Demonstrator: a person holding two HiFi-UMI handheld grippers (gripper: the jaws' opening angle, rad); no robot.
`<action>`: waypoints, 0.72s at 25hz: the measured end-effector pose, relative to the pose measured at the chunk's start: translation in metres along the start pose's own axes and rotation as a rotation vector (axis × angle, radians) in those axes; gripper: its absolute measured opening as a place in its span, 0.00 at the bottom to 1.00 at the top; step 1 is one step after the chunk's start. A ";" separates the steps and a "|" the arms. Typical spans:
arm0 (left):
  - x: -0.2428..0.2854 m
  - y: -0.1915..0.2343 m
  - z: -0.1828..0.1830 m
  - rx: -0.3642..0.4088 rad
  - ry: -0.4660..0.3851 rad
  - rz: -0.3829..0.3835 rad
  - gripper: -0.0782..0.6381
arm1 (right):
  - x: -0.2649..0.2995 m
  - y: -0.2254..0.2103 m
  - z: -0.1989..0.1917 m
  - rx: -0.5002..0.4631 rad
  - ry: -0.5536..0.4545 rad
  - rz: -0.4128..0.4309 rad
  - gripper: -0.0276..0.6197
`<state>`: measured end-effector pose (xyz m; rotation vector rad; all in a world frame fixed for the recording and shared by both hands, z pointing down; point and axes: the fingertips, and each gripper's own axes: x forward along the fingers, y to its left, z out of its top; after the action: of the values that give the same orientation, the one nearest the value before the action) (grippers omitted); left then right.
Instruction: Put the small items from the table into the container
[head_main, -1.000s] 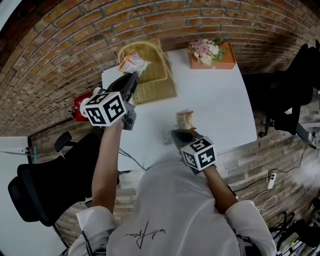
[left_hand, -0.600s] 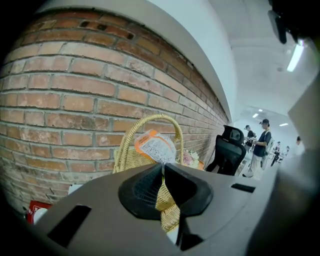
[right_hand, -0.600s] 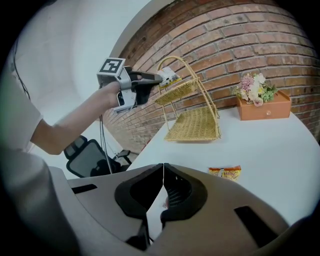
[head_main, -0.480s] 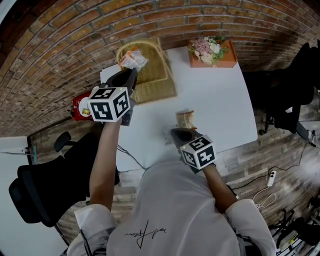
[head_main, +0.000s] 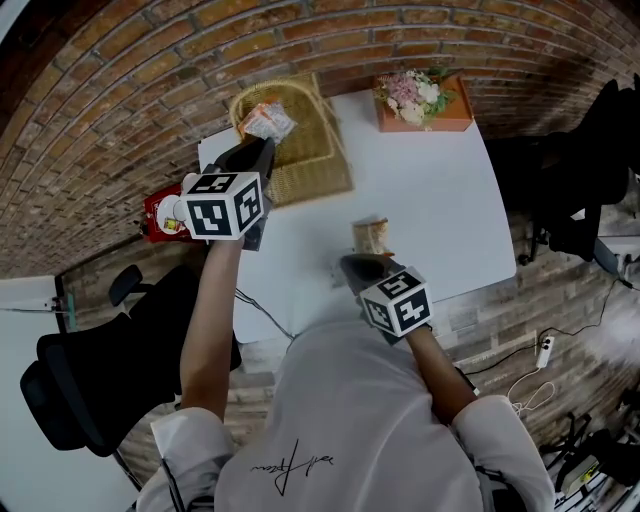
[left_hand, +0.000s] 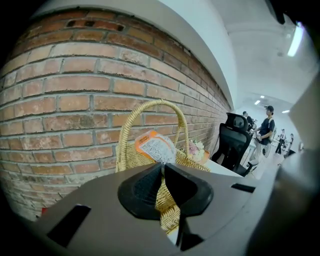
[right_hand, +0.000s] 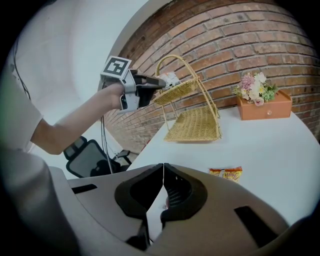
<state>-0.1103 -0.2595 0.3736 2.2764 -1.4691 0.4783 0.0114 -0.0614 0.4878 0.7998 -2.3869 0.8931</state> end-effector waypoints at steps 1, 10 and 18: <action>0.000 0.000 0.000 0.003 0.003 -0.001 0.15 | 0.000 0.000 0.000 0.000 0.000 0.001 0.08; 0.001 -0.002 -0.002 0.021 0.014 -0.011 0.15 | 0.001 0.002 0.000 -0.003 0.000 0.004 0.08; 0.000 -0.002 0.001 -0.002 -0.020 -0.010 0.15 | 0.000 0.001 0.000 -0.008 0.001 0.003 0.08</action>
<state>-0.1088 -0.2594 0.3720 2.2922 -1.4672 0.4520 0.0112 -0.0605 0.4873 0.7924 -2.3895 0.8849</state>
